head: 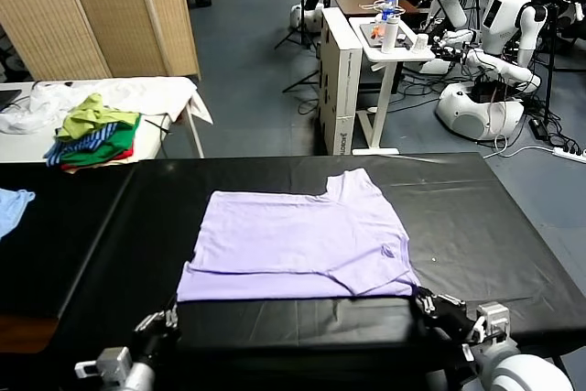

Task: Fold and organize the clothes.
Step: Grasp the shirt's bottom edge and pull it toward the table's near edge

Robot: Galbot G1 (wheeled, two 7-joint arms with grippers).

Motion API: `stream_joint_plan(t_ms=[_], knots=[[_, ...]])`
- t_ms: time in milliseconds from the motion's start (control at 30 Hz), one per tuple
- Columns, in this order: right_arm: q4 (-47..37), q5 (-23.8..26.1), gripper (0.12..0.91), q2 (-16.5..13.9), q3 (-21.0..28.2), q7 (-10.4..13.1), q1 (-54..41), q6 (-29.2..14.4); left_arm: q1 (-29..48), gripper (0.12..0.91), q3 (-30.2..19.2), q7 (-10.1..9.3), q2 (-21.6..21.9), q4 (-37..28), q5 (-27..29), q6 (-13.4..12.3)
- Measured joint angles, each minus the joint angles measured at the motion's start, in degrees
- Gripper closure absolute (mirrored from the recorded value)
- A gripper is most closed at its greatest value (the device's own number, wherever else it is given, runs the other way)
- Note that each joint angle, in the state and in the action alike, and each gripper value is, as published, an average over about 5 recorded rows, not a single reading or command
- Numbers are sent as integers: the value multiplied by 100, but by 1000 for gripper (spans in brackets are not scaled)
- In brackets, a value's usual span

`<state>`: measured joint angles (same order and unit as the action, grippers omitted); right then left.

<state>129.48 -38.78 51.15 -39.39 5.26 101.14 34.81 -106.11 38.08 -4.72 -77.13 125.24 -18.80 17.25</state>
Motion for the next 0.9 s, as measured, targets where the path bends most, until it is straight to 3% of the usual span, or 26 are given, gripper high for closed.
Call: stream_joint_plan(t_ms=[133,200,300,500,600,700,900], knots=[[147,1,876,0,-73,-8,188,154,-212,886,8,-15,11,133,9,58],[229,1,826,1,-110,-6,279,211,-302,886,14,-40,2,202,10,110],[352,0,666,5,-177,-6,409,238,-423,833,27,-112,-33,309,8,181],[584,-128,287,-2,-399,-14,511,189,-568,484,63,-242,-170,585,-29,253],[637,-337,157,-24,-535,-6,443,42,-511,295,138,-239,-187,745,-163,257],[584,-572,123,-78,-589,79,246,-146,-366,163,228,-236,-127,843,-396,271],[36,-701,118,-216,-138,437,-804,-192,305,124,181,-308,176,633,-928,334]])
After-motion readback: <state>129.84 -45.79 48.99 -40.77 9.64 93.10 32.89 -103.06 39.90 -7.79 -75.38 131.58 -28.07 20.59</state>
